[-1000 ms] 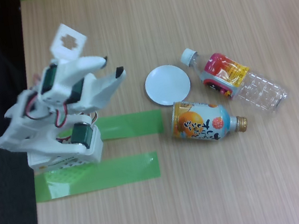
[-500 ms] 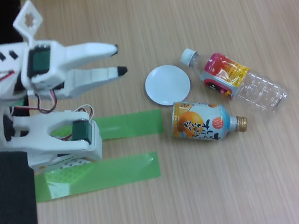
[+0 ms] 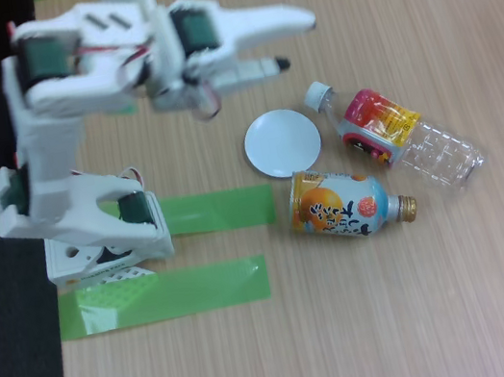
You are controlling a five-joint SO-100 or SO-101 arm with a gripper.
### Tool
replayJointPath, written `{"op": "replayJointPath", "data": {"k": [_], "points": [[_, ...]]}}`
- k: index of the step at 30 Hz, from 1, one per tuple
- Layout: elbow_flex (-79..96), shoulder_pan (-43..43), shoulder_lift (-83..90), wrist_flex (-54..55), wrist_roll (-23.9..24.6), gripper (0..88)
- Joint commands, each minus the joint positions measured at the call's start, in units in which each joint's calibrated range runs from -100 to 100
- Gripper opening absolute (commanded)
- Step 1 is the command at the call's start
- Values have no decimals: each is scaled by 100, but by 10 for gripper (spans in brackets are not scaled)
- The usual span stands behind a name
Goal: Pick up the plastic bottle and stand it up on the white place
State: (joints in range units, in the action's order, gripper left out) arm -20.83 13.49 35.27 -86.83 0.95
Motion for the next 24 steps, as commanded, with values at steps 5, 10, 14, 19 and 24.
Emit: {"op": "replayJointPath", "data": {"k": [5,10,14,19,24], "points": [[-67,1311,-264,-47,23,230],[675,1770,-213,-47,-13,235],[1065,2066,-247,-47,-13,236],[1400,2318,-255,-47,-13,236],[1445,2355,-255,-47,29,236]]}}
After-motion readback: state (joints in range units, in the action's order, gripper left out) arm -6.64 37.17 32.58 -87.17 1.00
